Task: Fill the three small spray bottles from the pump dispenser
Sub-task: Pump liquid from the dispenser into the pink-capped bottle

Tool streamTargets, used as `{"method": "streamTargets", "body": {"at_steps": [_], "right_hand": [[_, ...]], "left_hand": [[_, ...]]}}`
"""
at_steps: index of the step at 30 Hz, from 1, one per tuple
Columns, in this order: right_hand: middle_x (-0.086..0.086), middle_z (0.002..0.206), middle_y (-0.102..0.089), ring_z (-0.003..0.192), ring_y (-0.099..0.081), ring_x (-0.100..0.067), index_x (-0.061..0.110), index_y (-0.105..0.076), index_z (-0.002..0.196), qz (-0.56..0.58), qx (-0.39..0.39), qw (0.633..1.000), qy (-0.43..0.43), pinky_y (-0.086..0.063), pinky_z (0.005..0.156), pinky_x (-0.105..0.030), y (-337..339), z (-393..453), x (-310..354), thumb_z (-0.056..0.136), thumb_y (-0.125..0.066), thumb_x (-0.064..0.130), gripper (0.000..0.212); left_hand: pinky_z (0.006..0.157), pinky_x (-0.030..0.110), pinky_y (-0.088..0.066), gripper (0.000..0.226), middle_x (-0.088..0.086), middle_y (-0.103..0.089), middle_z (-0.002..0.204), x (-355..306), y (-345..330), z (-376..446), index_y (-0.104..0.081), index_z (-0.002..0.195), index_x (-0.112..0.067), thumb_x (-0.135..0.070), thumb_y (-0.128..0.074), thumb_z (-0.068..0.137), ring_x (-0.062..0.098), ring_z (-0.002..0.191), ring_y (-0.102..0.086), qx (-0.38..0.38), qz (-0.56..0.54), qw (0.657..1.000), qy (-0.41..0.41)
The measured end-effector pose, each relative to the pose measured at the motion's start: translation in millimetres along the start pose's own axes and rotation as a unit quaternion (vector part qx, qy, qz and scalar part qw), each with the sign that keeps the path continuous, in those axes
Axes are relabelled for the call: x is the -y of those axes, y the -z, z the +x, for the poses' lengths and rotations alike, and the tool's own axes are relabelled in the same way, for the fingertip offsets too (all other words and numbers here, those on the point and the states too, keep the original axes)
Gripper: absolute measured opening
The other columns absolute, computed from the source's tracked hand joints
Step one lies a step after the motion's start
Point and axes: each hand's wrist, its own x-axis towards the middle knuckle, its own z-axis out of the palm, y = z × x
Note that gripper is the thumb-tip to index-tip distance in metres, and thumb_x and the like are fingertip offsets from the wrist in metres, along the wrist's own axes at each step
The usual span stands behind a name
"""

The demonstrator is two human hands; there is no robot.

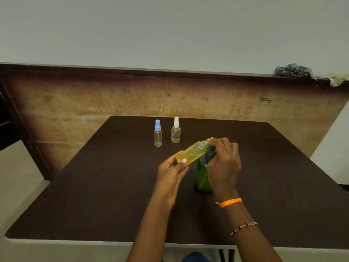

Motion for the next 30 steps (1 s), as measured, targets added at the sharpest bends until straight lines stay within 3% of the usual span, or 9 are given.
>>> {"method": "streamTargets", "body": {"at_steps": [7,15,24,30], "right_hand": [[-0.001,0.077,-0.061,0.078,-0.046,-0.023,0.01,-0.066,0.078,0.002,0.021,1.0,0.013,-0.045,0.057,-0.036,10,25,5,0.074,-0.031,0.009,0.035],[0.001,0.09,-0.067,0.076,-0.057,-0.022,0.011,-0.069,0.094,0.021,0.001,1.0,0.012,-0.047,0.058,-0.034,2,1,-3,0.083,-0.038,0.008,0.033],[0.001,0.075,-0.063,0.081,-0.045,-0.019,0.01,-0.068,0.077,0.004,0.025,0.999,0.024,-0.046,0.057,-0.036,11,29,3,0.074,-0.036,0.006,0.033],[-0.005,0.089,-0.068,0.079,-0.058,-0.024,0.005,-0.07,0.092,0.011,-0.016,0.999,0.042,-0.05,0.061,-0.034,2,-1,0,0.087,-0.039,0.009,0.032]], "left_hand": [[0.084,0.023,-0.051,0.036,0.011,-0.062,0.118,-11,0,1,-0.053,0.125,-0.003,0.004,-0.051,0.09,0.015,0.106,-0.06,0.013,0.021,0.999,-0.021],[0.087,0.023,-0.051,0.033,0.007,-0.064,0.113,3,3,1,-0.054,0.123,-0.004,0.003,-0.05,0.091,0.014,0.106,-0.061,0.012,0.0,1.0,-0.008],[0.083,0.021,-0.052,0.034,0.009,-0.064,0.116,-4,0,0,-0.054,0.124,-0.004,0.003,-0.05,0.091,0.014,0.106,-0.061,0.016,0.006,1.0,-0.015],[0.089,0.025,-0.049,0.035,0.007,-0.064,0.113,3,3,0,-0.053,0.125,-0.003,0.003,-0.049,0.091,0.015,0.107,-0.06,0.012,-0.003,1.0,0.0]]}}
